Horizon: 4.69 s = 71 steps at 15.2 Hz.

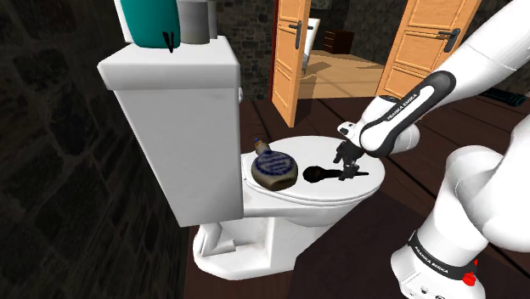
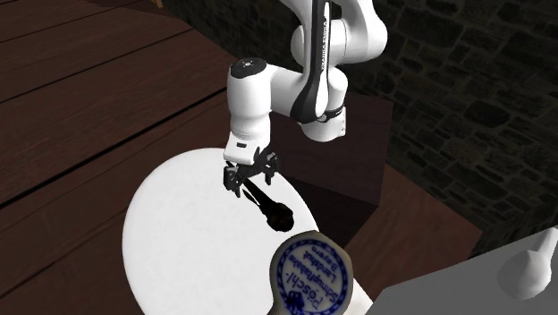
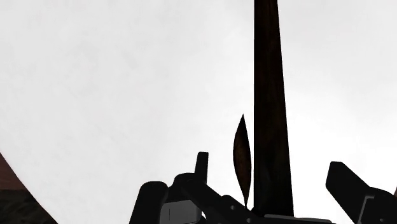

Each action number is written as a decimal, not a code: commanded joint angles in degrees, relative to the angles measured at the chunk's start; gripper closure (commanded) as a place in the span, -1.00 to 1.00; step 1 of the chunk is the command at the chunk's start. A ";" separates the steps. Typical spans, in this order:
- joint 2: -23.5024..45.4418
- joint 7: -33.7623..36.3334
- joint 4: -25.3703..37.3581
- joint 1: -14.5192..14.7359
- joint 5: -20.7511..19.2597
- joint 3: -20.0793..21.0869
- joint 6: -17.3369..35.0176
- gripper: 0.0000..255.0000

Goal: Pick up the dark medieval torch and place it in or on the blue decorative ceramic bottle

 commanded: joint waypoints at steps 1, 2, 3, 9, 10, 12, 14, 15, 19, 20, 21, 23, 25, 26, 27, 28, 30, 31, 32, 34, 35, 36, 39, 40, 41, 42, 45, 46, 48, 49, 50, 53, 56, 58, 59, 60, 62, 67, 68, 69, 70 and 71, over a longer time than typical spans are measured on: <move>2.43 -3.55 0.32 7.77 5.23 -6.10 2.47 -1.00; 4.10 -7.81 0.71 18.07 11.26 -14.61 4.32 -1.00; 4.05 -7.40 0.71 18.23 10.70 -14.92 4.32 -1.00; 4.03 -7.23 0.71 18.27 10.46 -15.03 4.32 -1.00; 4.03 -7.23 0.71 18.27 10.46 -15.03 4.32 -1.00; 4.02 -7.23 0.71 18.27 10.45 -15.03 4.32 1.00; 4.03 -7.25 0.72 18.33 10.48 -15.08 4.32 1.00; 4.03 -7.26 0.73 18.35 10.49 -15.10 4.32 1.00; 4.04 -7.27 0.72 18.40 10.51 -15.14 4.33 1.00; 4.03 -7.23 0.71 18.27 10.46 -15.03 4.32 1.00; 3.18 -5.02 0.64 11.67 7.51 -9.19 3.10 1.00; 1.10 -1.29 0.62 2.41 2.52 -1.19 0.58 1.00; -1.23 1.59 0.69 -3.30 -1.34 3.60 -2.03 1.00; -2.45 2.77 0.76 -5.33 -2.89 5.30 -3.36 1.00; -3.66 3.74 0.84 -7.03 -4.15 6.75 -4.69 1.00; -4.87 4.56 0.94 -8.46 -5.20 7.99 -6.02 1.00; -7.26 5.86 1.16 -10.71 -6.80 10.03 -8.68 1.00; -8.43 6.38 1.30 -11.60 -7.41 10.89 -10.00 1.00; -9.59 6.84 1.45 -12.36 -7.92 11.66 -11.31 1.00; -11.83 7.58 1.80 -13.62 -8.66 13.02 -13.91 1.00; -12.91 7.89 1.99 -14.13 -8.93 13.63 -15.19 1.00; -13.97 8.16 2.20 -14.58 -9.15 14.20 -16.46 1.00; -16.98 8.81 2.93 -15.63 -9.51 15.75 -20.19 1.00; -17.92 8.99 3.21 -15.89 -9.55 16.21 -21.41 1.00; -18.84 9.15 3.50 -16.13 -9.56 16.67 -22.61 1.00; -19.72 9.29 3.80 -16.33 -9.55 17.10 -23.79 1.00; -22.19 9.64 4.81 -16.79 -9.37 18.34 -27.26 1.00; -22.96 9.74 5.18 -16.91 -9.28 18.73 -28.38 1.00; -24.40 9.92 5.95 -17.08 -9.05 19.48 -30.58 1.00; -25.07 9.99 6.36 -17.14 -8.91 19.85 -31.65 1.00; -25.71 10.06 6.79 -17.19 -8.77 20.21 -32.72 1.00; -27.48 10.25 8.14 -17.27 -8.29 21.24 -35.81 1.00; -29.00 10.40 9.61 -17.26 -7.76 22.21 -38.78 1.00; -29.88 10.49 10.66 -17.21 -7.39 22.83 -40.69 1.00; -30.29 10.53 11.20 -17.18 -7.20 23.13 -41.63 1.00; -30.66 10.57 11.75 -17.14 -7.01 23.43 -42.55 1.00; -31.35 10.63 12.89 -17.05 -6.63 24.01 -44.36 1.00; -24.93 15.07 16.21 -12.35 -3.70 26.69 -41.45 1.00; -23.21 16.06 17.17 -11.23 -2.98 27.24 -40.73 1.00; -21.45 16.99 18.19 -10.16 -2.25 27.79 -40.06 1.00; -19.67 17.86 19.29 -9.12 -1.52 28.30 -39.44 1.00; -17.87 18.69 20.45 -8.10 -0.79 28.78 -38.87 1.00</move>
